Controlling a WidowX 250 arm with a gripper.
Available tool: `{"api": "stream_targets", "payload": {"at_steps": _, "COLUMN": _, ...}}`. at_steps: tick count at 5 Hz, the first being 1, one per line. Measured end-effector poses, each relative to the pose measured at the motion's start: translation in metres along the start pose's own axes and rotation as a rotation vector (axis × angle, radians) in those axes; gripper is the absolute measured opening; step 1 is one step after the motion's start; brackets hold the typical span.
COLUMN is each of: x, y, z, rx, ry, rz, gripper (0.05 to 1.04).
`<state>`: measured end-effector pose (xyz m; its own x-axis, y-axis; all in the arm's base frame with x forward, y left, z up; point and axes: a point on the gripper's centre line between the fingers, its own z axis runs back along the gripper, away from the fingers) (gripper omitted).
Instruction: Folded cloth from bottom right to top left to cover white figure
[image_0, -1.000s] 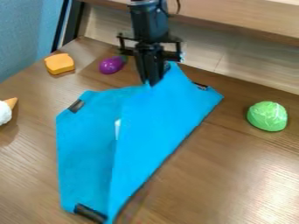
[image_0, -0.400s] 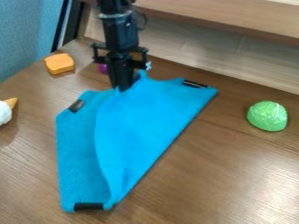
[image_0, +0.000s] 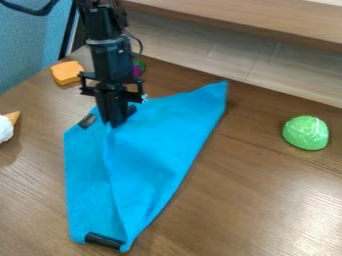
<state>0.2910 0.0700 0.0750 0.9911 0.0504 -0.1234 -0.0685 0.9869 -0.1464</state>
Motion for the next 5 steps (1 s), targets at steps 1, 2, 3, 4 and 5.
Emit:
{"api": "stream_targets", "payload": {"at_steps": 1, "x": -0.007, "y": 0.012, "z": -0.005, "rx": 0.005, "ry": 0.006, "rz": 0.023, "gripper": 0.055}}
{"api": "stream_targets", "payload": {"at_steps": 2, "x": -0.010, "y": 0.027, "z": -0.005, "rx": 0.019, "ry": -0.004, "rz": 0.052, "gripper": 0.071}}
{"api": "stream_targets", "payload": {"at_steps": 3, "x": -0.011, "y": 0.034, "z": -0.004, "rx": 0.047, "ry": 0.002, "rz": 0.049, "gripper": 0.218}}
{"api": "stream_targets", "payload": {"at_steps": 4, "x": -0.008, "y": 0.036, "z": -0.001, "rx": 0.084, "ry": -0.007, "rz": 0.025, "gripper": 0.478}}
{"api": "stream_targets", "payload": {"at_steps": 5, "x": -0.003, "y": 0.028, "z": -0.006, "rx": 0.086, "ry": 0.001, "rz": -0.010, "gripper": 0.786}}
